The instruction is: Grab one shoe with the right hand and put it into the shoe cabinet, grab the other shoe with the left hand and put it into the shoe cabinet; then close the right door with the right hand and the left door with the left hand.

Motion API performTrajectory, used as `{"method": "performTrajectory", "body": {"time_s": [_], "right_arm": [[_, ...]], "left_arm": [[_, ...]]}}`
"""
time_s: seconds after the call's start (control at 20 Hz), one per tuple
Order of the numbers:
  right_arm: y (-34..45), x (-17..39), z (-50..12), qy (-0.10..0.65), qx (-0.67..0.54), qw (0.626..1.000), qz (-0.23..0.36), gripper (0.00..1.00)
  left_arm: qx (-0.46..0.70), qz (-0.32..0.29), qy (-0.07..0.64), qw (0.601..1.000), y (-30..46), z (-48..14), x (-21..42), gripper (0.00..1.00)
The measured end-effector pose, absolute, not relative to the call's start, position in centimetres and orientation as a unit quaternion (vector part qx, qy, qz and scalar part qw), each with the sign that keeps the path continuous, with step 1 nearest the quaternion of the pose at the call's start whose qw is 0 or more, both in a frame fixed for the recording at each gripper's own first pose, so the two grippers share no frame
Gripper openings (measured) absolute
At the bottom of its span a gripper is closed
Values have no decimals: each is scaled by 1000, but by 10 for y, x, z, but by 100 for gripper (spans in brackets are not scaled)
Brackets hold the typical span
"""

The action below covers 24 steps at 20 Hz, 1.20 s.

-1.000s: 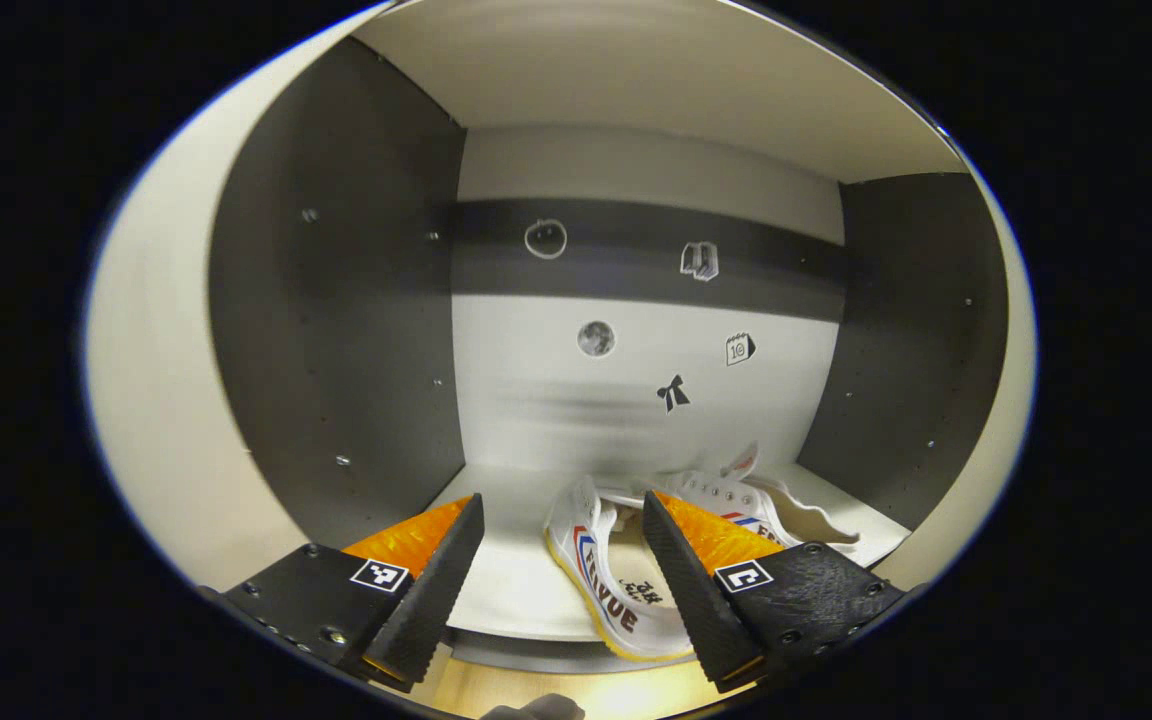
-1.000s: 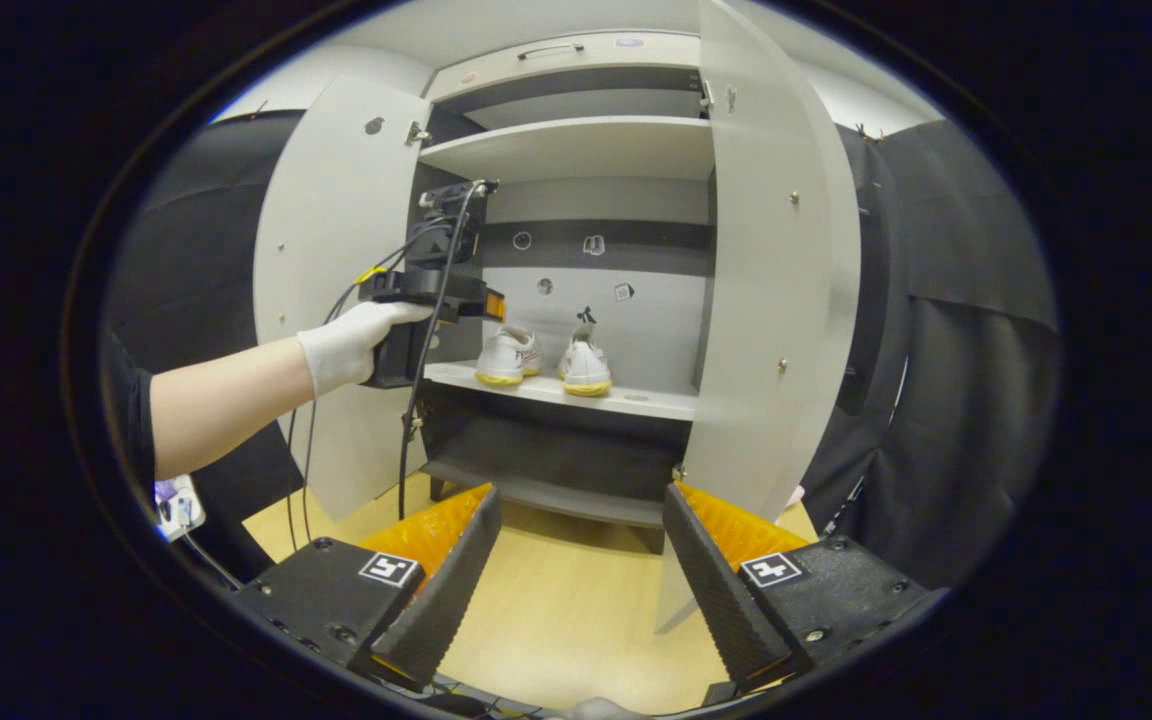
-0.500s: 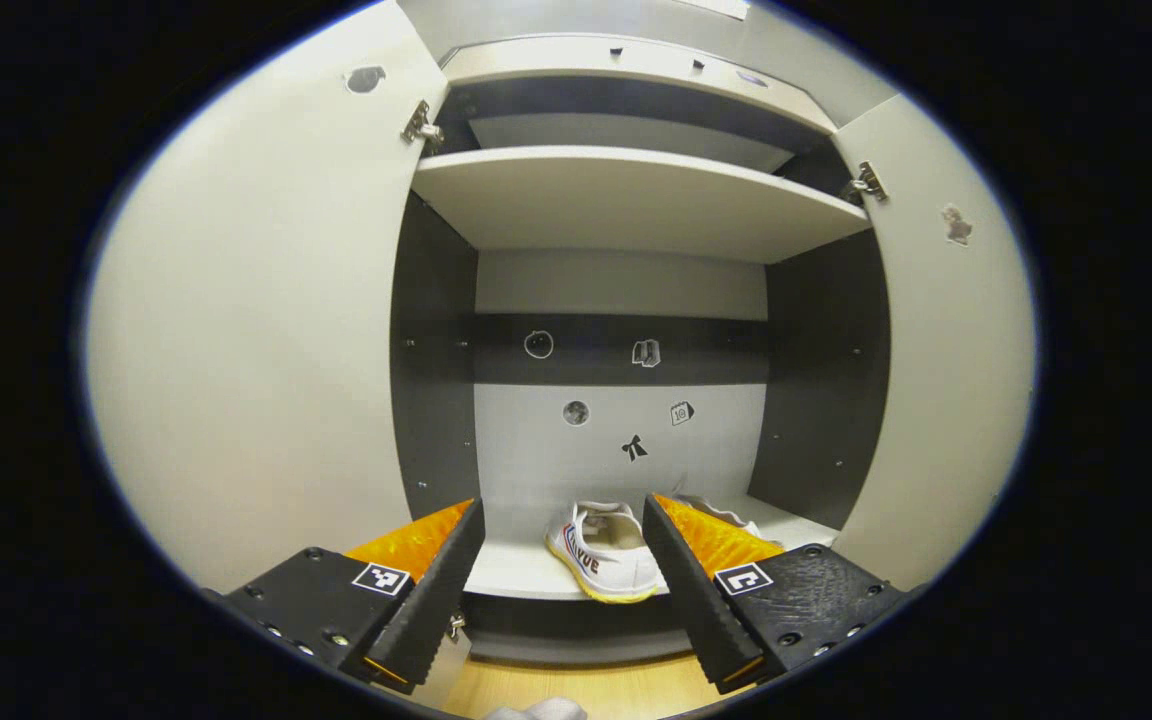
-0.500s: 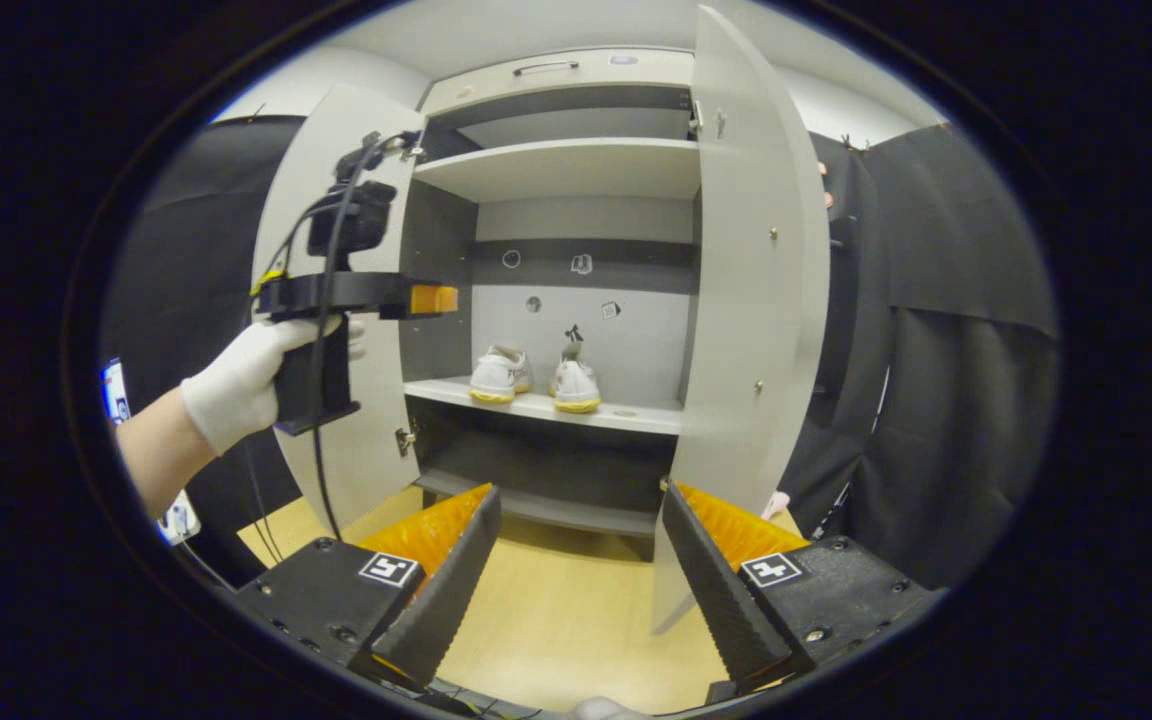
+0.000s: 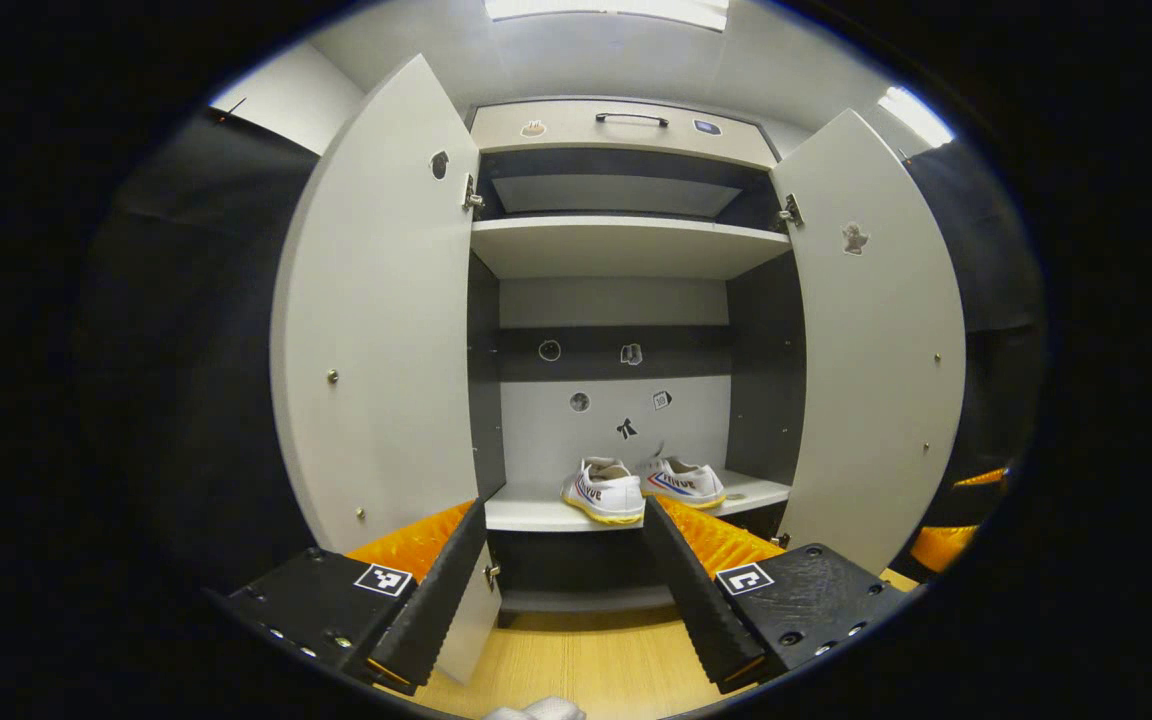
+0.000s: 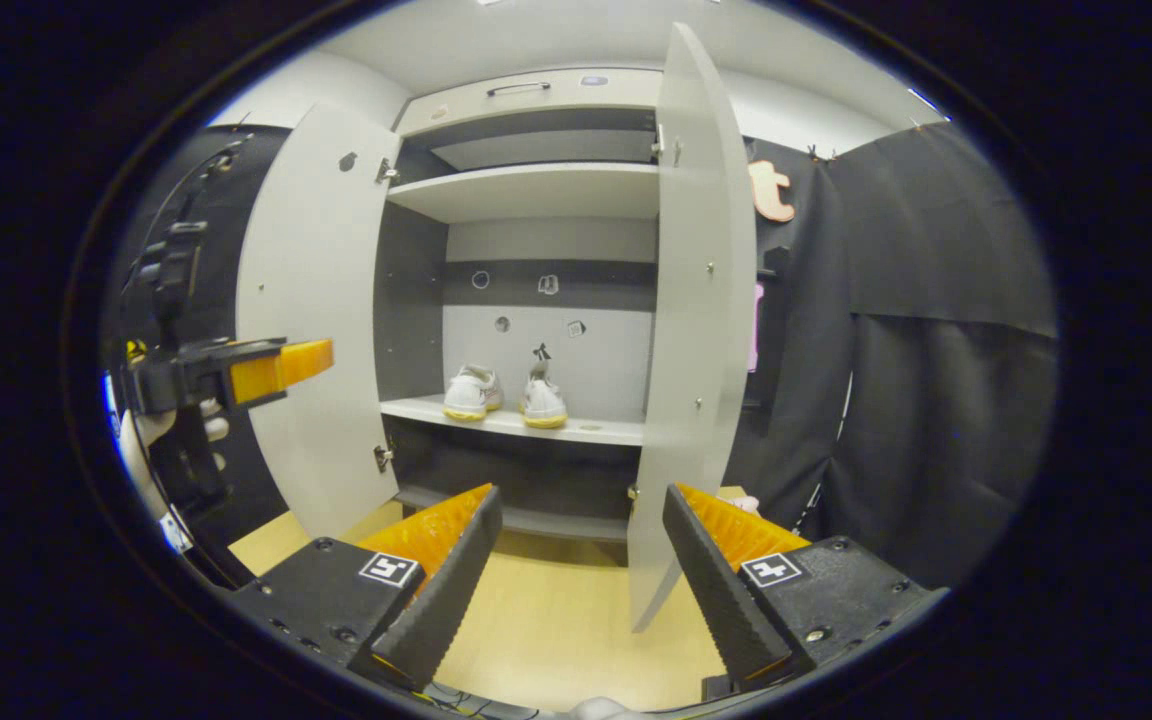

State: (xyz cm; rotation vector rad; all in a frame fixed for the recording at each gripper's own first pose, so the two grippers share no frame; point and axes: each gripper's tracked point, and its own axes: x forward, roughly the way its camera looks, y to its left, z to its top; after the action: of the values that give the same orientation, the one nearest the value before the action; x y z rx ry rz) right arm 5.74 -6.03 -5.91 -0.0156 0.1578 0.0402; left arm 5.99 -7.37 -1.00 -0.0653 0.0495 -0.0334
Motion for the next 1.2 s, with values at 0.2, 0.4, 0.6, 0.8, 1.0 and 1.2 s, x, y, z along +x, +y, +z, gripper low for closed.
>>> {"method": "performTrajectory", "body": {"time_s": [0.2, 0.4, 0.6, 0.8, 1.0, 1.2], "right_arm": [[-77, 48, -61, 81, 6, 997, -1, 100], [-93, 40, -61, 78, 10, 997, -20, 100], [-123, 48, -47, 65, 13, 997, -37, 100], [-178, 65, -24, 44, 23, 995, -83, 99], [-229, 90, 0, 28, 32, 992, -121, 99], [-241, 119, 8, 28, 36, 992, -116, 100]], "left_arm": [[-42, -10, 39, 998, -72, -30, 8, 95], [-35, 11, 48, 998, -67, -39, -23, 94], [-35, 12, 37, 999, -68, -29, -26, 94], [-32, 7, 32, 999, -77, -26, -24, 94], [-33, 15, 32, 999, -83, -24, -25, 94], [-32, 24, 42, 998, -87, -29, -25, 94]]}}
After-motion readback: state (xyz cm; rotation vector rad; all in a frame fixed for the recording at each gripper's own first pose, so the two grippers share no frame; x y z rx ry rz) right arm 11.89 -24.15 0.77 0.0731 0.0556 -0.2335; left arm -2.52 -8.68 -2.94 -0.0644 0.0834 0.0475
